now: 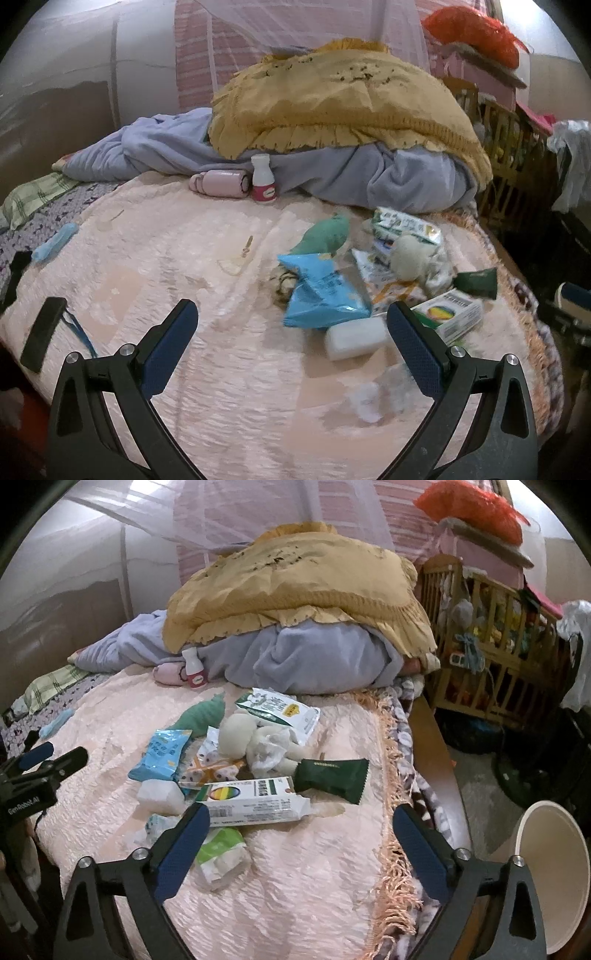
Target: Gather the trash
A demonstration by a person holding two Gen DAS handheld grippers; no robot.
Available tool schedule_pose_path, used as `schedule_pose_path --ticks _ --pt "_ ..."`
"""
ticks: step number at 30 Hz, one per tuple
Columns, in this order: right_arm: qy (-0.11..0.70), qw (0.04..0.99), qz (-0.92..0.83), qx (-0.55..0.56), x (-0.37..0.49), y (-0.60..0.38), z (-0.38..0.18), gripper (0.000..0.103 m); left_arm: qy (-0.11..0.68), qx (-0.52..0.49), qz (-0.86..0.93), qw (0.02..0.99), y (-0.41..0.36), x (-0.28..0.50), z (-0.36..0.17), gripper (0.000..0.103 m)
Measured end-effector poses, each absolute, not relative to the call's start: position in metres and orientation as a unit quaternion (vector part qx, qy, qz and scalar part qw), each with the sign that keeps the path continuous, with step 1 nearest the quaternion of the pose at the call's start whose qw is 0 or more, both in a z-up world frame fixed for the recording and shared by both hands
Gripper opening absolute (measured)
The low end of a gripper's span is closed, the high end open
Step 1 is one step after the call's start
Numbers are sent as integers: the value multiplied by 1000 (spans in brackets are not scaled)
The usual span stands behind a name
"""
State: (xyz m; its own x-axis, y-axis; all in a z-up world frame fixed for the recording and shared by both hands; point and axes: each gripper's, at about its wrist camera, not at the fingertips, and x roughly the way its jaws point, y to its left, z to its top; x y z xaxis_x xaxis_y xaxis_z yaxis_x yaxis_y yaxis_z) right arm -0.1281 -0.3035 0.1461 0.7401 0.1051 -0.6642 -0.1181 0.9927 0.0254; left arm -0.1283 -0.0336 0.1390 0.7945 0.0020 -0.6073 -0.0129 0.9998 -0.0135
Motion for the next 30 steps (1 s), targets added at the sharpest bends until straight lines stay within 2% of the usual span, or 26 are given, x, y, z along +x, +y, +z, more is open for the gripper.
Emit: schedule_pose_path --ticks 3,22,27,29,30 --pt "368 928 56 0 -124 -314 140 89 333 -7 2 943 -25 -123 134 102" --pt "431 900 50 42 -38 -361 87 88 417 -55 -43 906 -27 -47 95 100" --pt "450 890 62 37 -5 -354 70 88 439 -30 -45 897 -41 -18 79 91" --pt "458 885 70 45 3 -352 63 88 459 -37 -48 886 -42 -4 68 77" --pt "461 883 72 48 6 -351 59 79 467 -43 -52 882 -42 0 64 72"
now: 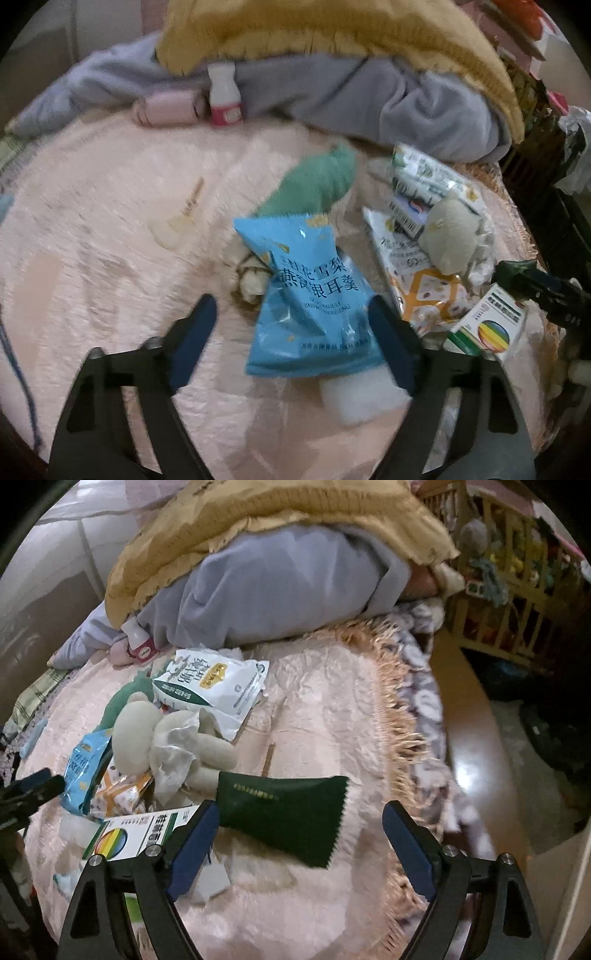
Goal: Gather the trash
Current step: 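Grasp the blue snack bag with left tool while right tool grasps green sachet, then carry both items to the white bucket and open both tools to drop them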
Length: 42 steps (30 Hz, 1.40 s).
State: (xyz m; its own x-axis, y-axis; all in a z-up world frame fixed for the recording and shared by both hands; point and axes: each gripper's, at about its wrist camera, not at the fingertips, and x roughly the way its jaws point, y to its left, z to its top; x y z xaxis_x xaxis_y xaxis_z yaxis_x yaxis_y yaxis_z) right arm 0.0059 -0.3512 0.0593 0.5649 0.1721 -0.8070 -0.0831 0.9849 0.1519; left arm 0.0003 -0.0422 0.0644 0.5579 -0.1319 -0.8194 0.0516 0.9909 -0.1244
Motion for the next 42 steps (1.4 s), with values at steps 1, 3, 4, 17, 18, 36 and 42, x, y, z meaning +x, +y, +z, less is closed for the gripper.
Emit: schedule_pose_path --ticks 1,3,4,17,18,36,42 --pt "463 882 75 52 8 -351 57 69 475 -51 -59 877 -42 4 60 58" --pt "461 880 92 70 10 -352 54 53 480 -53 -65 873 -42 8 55 55" --pt "461 880 92 70 10 -352 54 53 475 -50 -65 876 -43 7 56 54" --pt "409 901 102 104 -37 -374 97 24 419 -66 -98 900 -31 -32 126 52" --pt "406 901 104 110 -42 -376 100 24 416 -64 -104 901 -34 -36 131 52" --pt "348 927 56 130 -127 -453 153 24 417 -30 -262 870 -185 -80 164 52" --pt "341 931 -34 127 -162 -519 158 24 425 -15 -318 847 -265 -92 163 52"
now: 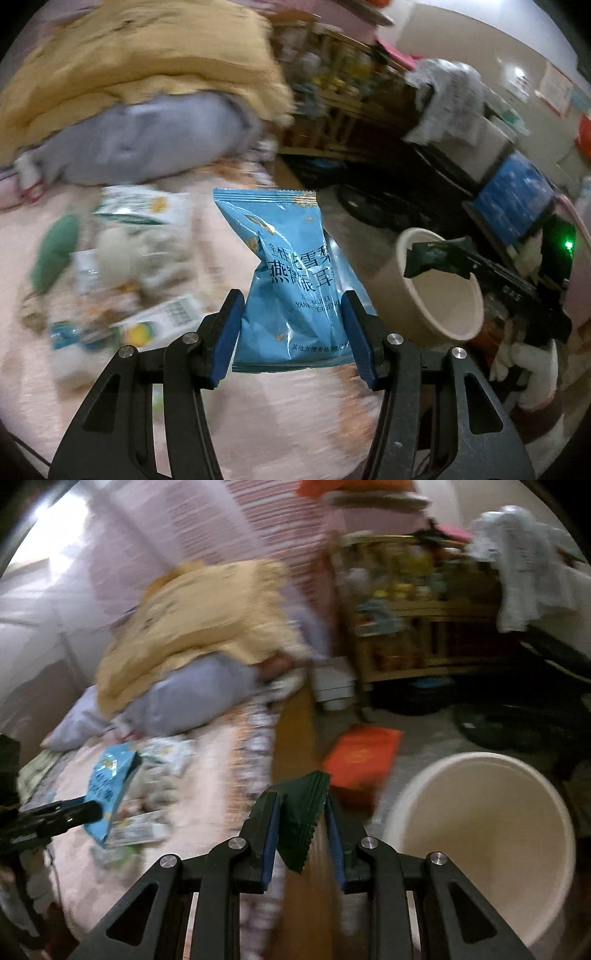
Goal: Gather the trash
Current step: 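Carry both items to the white bucket and open both tools to drop them, then grasp the white foam block with left tool while right tool grasps green-white packet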
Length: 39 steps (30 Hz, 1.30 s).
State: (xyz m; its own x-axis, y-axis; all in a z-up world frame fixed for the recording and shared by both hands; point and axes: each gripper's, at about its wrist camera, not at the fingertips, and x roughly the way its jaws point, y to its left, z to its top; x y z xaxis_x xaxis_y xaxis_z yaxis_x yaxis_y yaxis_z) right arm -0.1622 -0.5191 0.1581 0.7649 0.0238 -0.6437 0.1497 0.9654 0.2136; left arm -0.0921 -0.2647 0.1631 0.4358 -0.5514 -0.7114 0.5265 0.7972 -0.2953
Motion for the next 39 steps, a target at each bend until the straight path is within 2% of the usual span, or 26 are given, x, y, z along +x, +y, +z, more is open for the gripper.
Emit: schedule_pose_path --ticks 8,15,16,18,20,27,35,37,39 --pt "355 906 -160 166 -204 -616 136 24 433 -1 -390 812 -380 -105 159 53" --pt "365 890 -195 193 -219 -654 113 24 452 -3 -429 782 -457 -104 136 54" --pt "366 888 -196 198 -218 -658 110 25 452 -6 -435 779 -464 -103 133 55" --pt "373 883 -195 209 -215 -663 105 39 467 -21 -446 763 -476 -100 123 58" --pt "375 880 -199 213 -217 -666 102 41 489 -48 -454 743 -483 -97 114 58" --pt "376 879 -186 225 -220 -666 100 42 492 -33 -429 757 -469 -99 115 59" --pt "371 893 -149 208 -206 -636 107 43 452 14 -363 815 -417 -107 129 59" --pt "371 896 -139 198 -201 -624 111 45 445 15 -350 824 -399 -107 130 59" --pt "370 901 -126 189 -197 -610 116 54 437 19 -332 836 -381 -107 131 59"
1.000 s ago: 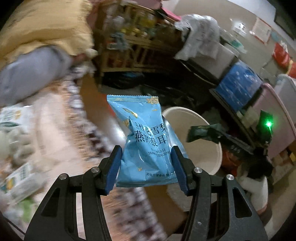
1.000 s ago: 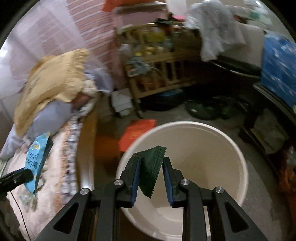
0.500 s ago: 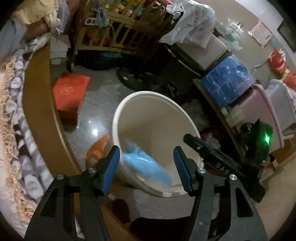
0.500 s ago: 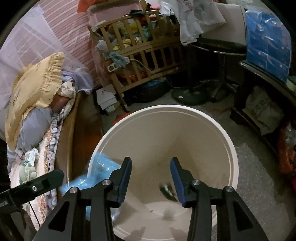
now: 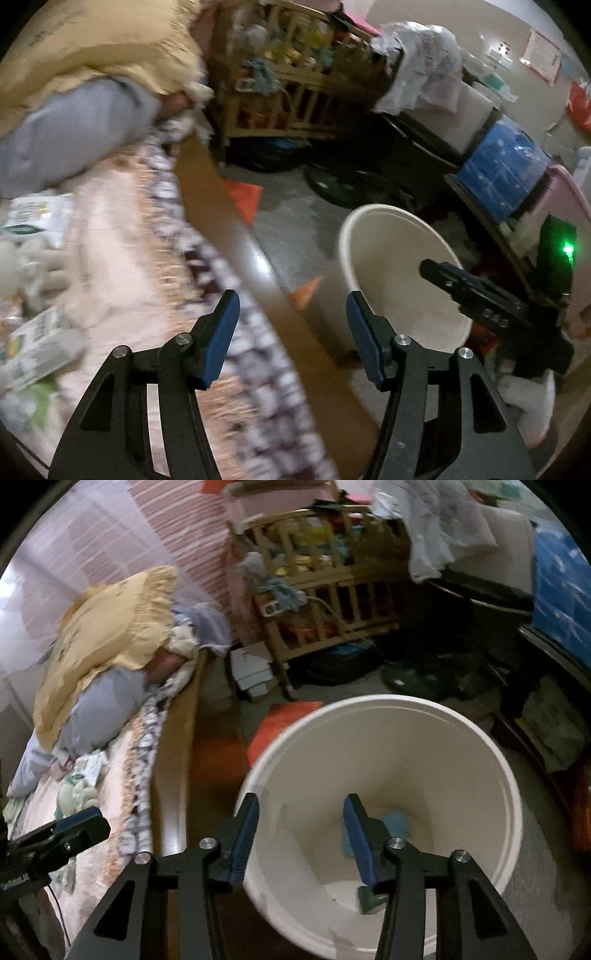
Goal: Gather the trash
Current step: 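Grasp the white foam block with left tool while right tool grasps green-white packet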
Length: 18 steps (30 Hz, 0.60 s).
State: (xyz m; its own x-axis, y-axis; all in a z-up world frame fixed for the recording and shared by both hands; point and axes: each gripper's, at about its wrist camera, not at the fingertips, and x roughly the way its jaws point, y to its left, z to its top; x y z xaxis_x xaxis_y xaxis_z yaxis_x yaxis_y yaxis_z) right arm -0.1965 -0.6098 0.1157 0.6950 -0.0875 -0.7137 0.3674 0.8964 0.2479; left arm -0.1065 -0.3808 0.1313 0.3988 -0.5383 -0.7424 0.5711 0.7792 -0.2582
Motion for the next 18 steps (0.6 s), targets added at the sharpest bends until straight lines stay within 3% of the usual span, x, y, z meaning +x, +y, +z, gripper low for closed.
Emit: schedule_pose_path --ticks 2,18 --pt "368 904 -108 187 -193 -596 120 59 428 22 -312 848 -361 -107 134 59" --pt "405 901 66 142 -141 -434 120 60 416 5 -181 891 -198 -102 141 59"
